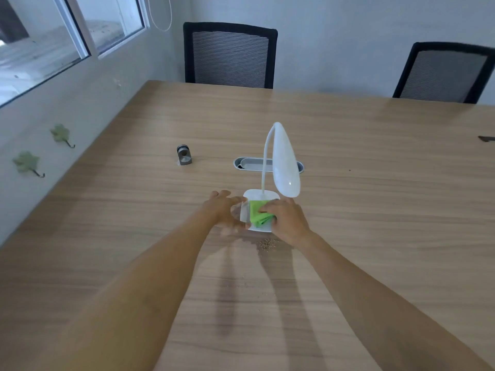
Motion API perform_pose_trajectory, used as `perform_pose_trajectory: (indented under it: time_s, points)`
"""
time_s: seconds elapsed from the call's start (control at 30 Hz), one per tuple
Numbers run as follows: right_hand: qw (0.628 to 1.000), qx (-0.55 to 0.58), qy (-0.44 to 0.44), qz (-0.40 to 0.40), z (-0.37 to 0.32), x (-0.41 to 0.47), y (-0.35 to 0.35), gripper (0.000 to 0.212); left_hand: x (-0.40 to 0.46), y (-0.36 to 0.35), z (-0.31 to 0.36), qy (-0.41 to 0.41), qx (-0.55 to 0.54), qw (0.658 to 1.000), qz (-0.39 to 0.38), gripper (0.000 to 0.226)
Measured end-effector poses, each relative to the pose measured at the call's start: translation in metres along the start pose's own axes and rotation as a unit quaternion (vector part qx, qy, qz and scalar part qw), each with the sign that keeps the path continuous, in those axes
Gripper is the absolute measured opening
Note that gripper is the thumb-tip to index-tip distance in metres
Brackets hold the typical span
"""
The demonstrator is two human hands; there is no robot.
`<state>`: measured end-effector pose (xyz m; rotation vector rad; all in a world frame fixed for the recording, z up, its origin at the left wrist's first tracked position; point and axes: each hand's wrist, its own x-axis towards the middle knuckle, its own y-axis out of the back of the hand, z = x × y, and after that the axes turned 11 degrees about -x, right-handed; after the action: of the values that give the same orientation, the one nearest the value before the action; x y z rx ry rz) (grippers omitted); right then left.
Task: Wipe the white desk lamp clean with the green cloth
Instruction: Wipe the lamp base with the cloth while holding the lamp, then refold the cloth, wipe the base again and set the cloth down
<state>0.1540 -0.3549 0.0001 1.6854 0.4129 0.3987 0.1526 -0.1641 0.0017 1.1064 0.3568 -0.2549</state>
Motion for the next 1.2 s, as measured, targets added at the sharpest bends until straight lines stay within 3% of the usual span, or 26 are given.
perform_pose_trajectory:
  time_s: [0.17,0.33,0.43,0.5,0.57,0.63,0.7,0.77,0.83,0.9,0.97,1.07,1.2]
  points:
    - [1.0,0.003,-0.005,-0.017,0.01,-0.033,-0.001,0.049,0.0,0.0,-0.001,0.007,-0.005,1.0,-0.004,0.093]
    - [0.992,0.118,-0.048,-0.002,0.024,-0.034,0.014,0.041,-0.001,-0.005,0.0,0.018,-0.031,0.999,0.008,0.089]
    - [0.967,0.213,-0.136,-0.004,0.024,-0.033,0.031,0.024,-0.004,-0.01,-0.002,0.01,-0.053,0.997,0.055,0.075]
    - [0.926,0.319,-0.2,-0.008,0.02,-0.032,0.036,0.018,-0.009,-0.011,-0.005,0.024,-0.108,0.99,0.09,0.063]
    - [0.861,0.438,-0.259,-0.018,0.013,-0.031,0.037,0.018,-0.019,-0.01,-0.007,0.04,-0.182,0.978,0.098,0.051]
    - [0.772,0.555,-0.307,-0.035,0.005,-0.03,0.033,0.022,-0.031,-0.009,-0.01,0.038,-0.289,0.956,0.037,0.037]
    - [0.692,0.639,-0.331,-0.06,-0.003,-0.031,0.031,0.024,-0.045,-0.01,-0.009,0.064,-0.414,0.905,-0.073,0.032]
    - [0.641,0.684,-0.338,-0.083,-0.009,-0.03,0.028,0.026,-0.049,-0.016,-0.013,0.084,-0.454,0.878,-0.127,0.042]
    - [0.614,0.706,-0.337,-0.103,-0.014,-0.031,0.023,0.029,-0.051,-0.021,-0.016,0.089,-0.482,0.859,-0.146,0.034]
    - [0.604,0.714,-0.332,-0.124,-0.019,-0.033,0.022,0.033,-0.053,-0.022,-0.018,0.089,-0.527,0.831,-0.155,0.011]
    - [0.601,0.719,-0.323,-0.132,-0.02,-0.034,0.023,0.033,-0.056,-0.019,-0.018,0.083,-0.555,0.809,-0.176,0.011]
    - [0.606,0.721,-0.309,-0.132,-0.017,-0.033,0.028,0.032,-0.064,-0.009,-0.019,0.087,-0.542,0.815,-0.186,0.017]
    - [0.648,0.684,-0.291,-0.164,-0.016,-0.034,0.032,0.028,-0.063,0.0,-0.029,0.115,-0.555,0.813,-0.134,0.011]
